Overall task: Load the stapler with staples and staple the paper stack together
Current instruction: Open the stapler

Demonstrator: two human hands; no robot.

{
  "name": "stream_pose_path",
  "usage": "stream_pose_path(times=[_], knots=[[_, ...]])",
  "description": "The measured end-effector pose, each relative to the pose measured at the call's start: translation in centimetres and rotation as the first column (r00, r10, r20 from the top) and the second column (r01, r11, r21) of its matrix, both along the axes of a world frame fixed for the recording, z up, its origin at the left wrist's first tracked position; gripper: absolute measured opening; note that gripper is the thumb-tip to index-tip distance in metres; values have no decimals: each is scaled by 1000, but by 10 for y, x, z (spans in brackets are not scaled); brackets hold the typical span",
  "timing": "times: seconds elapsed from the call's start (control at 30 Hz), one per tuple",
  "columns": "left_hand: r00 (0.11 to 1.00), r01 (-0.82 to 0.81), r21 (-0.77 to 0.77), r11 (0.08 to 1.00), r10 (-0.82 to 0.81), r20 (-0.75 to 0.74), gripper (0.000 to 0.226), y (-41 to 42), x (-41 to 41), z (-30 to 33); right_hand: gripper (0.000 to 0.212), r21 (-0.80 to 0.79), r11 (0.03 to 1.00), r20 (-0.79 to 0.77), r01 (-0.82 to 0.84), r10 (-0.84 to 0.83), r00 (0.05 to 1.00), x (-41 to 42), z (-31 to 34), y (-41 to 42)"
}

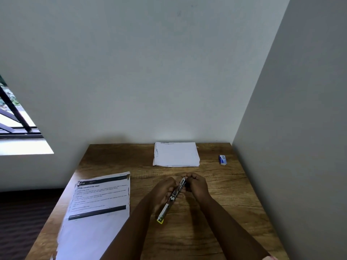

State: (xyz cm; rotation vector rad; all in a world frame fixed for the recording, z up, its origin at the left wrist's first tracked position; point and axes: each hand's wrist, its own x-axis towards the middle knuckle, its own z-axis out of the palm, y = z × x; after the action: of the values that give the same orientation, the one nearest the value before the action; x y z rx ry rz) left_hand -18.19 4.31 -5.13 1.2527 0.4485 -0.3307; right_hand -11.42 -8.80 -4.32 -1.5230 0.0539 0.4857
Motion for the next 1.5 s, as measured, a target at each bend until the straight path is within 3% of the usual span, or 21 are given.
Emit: stream_pose_path(times=[0.37,0.57,0.67,0.77,0.97,1.23,1.37,1.5], knots=[[994,-49,-66,997,56,99,23,3,-6,-5,20,-34,996,29,-82,83,996,5,2,2],[995,-78,-101,992,84,59,9,8,-9,-3,27,14,990,66,-143,142,988,0,7,3],[995,-66,-74,995,71,68,20,12,-12,-6,16,73,985,84,-159,152,985,-4,6,2],[989,-114,-85,990,122,85,22,12,-15,-9,24,120,979,109,-164,151,983,-7,7,1],[984,-152,-42,987,155,90,15,12,-20,-19,22,36,980,112,-197,192,975,-10,9,1],[976,-167,-68,984,175,133,20,14,-27,-24,14,57,983,163,-173,161,973,-15,12,4],[970,-192,-73,979,201,136,19,14,-29,-25,14,-69,971,275,-229,239,931,-19,14,6],[959,-237,-99,966,249,133,22,14,-32,-25,33,-267,956,464,-126,242,852,-19,9,7]])
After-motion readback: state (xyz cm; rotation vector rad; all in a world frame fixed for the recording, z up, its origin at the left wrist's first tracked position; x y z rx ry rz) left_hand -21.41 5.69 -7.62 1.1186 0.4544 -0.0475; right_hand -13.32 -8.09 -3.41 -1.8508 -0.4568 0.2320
